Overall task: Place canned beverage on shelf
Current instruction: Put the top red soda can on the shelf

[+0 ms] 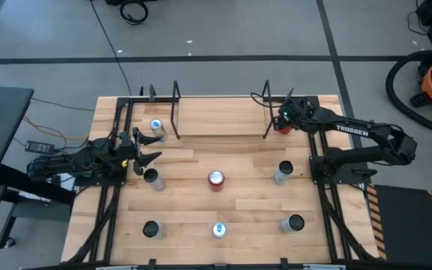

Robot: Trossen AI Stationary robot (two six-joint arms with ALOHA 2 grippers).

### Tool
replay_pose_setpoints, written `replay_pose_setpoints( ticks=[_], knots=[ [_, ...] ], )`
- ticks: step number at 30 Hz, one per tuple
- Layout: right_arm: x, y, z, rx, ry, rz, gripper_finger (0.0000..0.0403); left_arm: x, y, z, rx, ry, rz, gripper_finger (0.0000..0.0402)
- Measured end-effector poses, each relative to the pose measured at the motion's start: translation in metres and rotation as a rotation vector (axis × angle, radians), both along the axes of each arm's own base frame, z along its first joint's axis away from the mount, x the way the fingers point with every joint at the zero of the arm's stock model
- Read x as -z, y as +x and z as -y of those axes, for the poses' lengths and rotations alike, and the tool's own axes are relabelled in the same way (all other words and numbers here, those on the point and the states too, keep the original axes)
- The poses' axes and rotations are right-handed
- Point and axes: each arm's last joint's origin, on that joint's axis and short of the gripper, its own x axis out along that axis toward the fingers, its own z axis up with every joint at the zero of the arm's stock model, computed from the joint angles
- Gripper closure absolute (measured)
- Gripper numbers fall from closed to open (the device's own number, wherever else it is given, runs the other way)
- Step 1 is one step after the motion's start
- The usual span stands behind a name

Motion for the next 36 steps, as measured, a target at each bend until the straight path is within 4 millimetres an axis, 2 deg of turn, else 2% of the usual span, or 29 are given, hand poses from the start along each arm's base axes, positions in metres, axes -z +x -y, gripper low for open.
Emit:
replay_pose_setpoints(
  ticks=[8, 11, 17, 28, 32, 36],
  knots=[
    [-0.005, -0.003, -0.002, -0.025, -0.022, -0.001, 0.0089, 0.0, 0.0, 0.0, 0.0, 0.0, 0.0, 0.0113],
    [-0.014, -0.003, -0.002, -0.045, -0.034, -0.005, 0.0089, 0.0, 0.0, 0.0, 0.0, 0.0, 0.0, 0.0113],
    [-0.052, 0.003, 0.003, -0.078, -0.108, 0.009, 0.0089, 0.0, 0.0, 0.0, 0.0, 0.0, 0.0, 0.0113],
    [-0.146, 0.004, 0.006, -0.096, -0.306, 0.108, 0.0089, 0.0, 0.0, 0.0, 0.0, 0.0, 0.0, 0.0113],
    [-0.168, 0.008, 0.008, -0.102, -0.35, 0.182, 0.0089, 0.0, 0.0, 0.0, 0.0, 0.0, 0.0, 0.0113],
    [-0.179, 0.021, 0.014, -0.149, -0.399, 0.264, 0.0089, 0.0, 0.0, 0.0, 0.0, 0.0, 0.001, 0.0113]
  ],
)
